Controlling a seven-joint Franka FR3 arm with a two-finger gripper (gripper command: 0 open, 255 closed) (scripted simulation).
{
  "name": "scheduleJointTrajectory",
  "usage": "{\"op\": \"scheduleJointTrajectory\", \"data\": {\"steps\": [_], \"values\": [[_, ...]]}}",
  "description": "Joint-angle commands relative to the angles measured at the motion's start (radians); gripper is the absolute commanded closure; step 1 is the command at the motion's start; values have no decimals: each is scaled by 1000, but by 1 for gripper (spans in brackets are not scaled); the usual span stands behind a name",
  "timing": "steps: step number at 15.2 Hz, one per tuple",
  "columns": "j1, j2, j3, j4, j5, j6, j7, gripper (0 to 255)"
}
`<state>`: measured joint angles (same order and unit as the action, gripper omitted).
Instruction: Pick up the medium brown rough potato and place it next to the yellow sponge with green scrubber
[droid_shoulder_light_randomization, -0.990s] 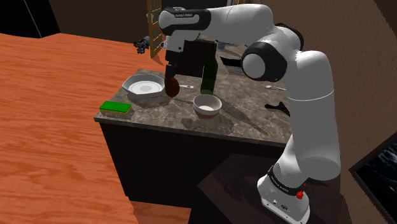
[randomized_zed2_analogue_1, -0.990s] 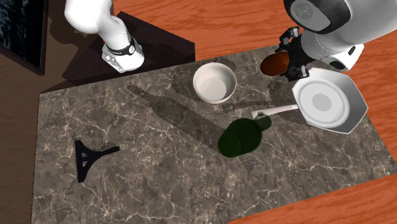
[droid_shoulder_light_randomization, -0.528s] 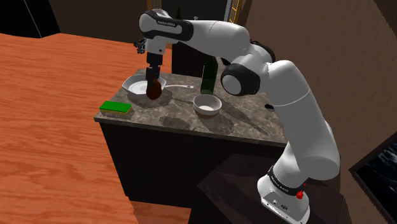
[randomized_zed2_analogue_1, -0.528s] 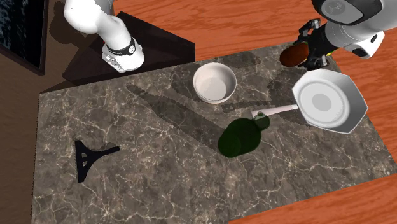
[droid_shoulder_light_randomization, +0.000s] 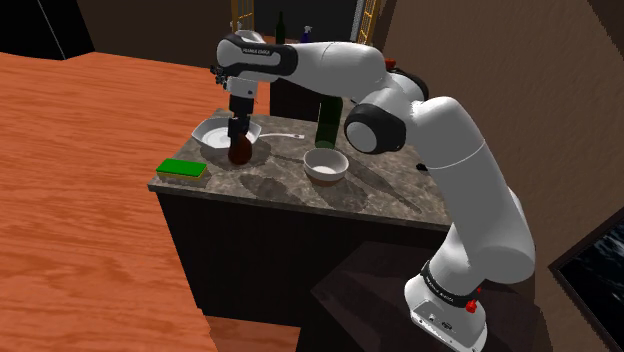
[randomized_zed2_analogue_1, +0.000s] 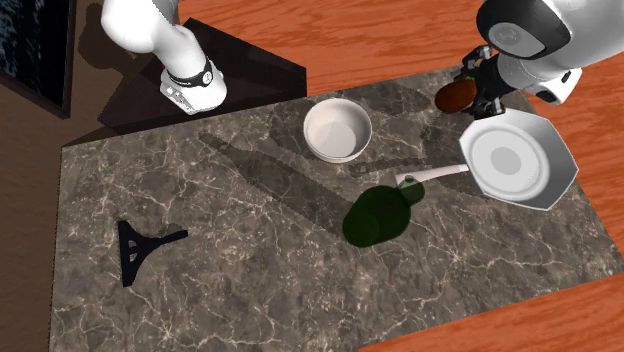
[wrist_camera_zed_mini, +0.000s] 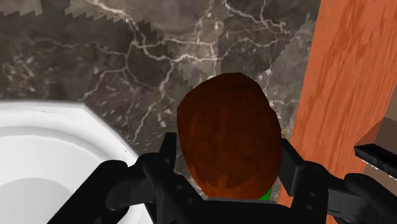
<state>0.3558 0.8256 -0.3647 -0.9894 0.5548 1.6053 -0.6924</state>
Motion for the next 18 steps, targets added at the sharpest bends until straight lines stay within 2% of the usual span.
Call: {"op": "scheduleJointTrajectory", "data": {"steps": [1,7,14,15,18], "values": [[7,-1,0,-28,2,25,-8,255],[16,13,3,-81,9,86,-31,255],[17,14,1,-80,10,86,-31,255],[13,24,2,-65,11,81,-30,0],[14,24,2,-66,12,83,-28,0]]}}
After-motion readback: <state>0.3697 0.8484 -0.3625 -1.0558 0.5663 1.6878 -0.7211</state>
